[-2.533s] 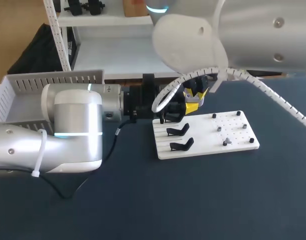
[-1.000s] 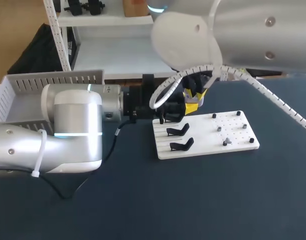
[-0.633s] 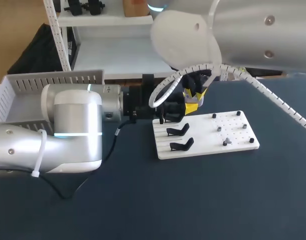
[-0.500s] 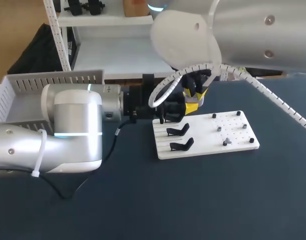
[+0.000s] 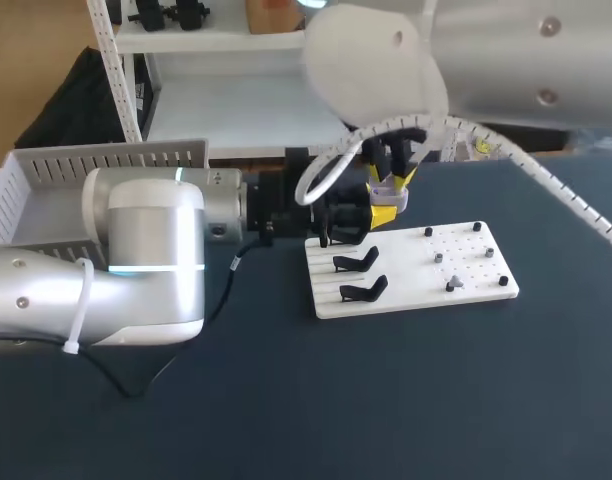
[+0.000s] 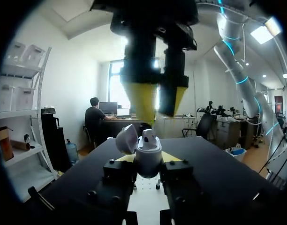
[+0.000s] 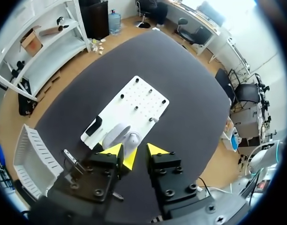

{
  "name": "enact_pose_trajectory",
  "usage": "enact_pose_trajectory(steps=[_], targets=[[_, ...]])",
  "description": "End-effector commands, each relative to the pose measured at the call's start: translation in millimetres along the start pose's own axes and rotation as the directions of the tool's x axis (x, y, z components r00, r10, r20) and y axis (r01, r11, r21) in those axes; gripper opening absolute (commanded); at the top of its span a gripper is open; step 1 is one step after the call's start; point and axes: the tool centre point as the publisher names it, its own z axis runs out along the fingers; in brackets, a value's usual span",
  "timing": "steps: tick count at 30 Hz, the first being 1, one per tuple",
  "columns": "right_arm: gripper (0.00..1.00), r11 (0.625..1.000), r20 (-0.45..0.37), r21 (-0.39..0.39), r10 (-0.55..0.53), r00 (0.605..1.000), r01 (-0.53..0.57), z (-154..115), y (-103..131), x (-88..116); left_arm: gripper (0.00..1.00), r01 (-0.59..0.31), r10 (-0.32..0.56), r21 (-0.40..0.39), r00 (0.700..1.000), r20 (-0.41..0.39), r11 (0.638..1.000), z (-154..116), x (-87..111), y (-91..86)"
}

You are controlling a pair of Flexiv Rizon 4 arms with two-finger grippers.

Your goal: Pick up each earbud case from the left stands, insert the matching earbuds, close the lid, and place the case in the box.

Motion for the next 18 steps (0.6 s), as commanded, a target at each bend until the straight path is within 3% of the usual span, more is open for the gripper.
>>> enact_pose_trajectory(steps=[1, 7, 10, 18], targets=[[0.32, 0.994, -0.012, -0.102, 0.021, 1.000, -0.022, -13, -31, 5, 0.00, 0.000, 0.000, -0.002, 1.000, 0.001, 1.000, 1, 0.3, 0.2], [0.35, 0.940, -0.036, -0.331, 0.074, 0.997, -0.081, -21, -58, 3, 0.00, 0.000, 0.000, -0.002, 1.000, 0.001, 1.000, 1, 0.3, 0.2], [0.36, 0.906, -0.054, -0.407, 0.102, 0.993, -0.115, -14, -71, 3, 0.00, 0.000, 0.000, -0.002, 1.000, 0.001, 1.000, 1, 0.3, 0.2], [0.34, 0.866, 0.007, -0.499, 0.032, 0.999, -0.025, 8, -91, 17, 0.00, 0.000, 0.000, -0.002, 1.000, 0.001, 1.000, 1, 0.3, 0.2]])
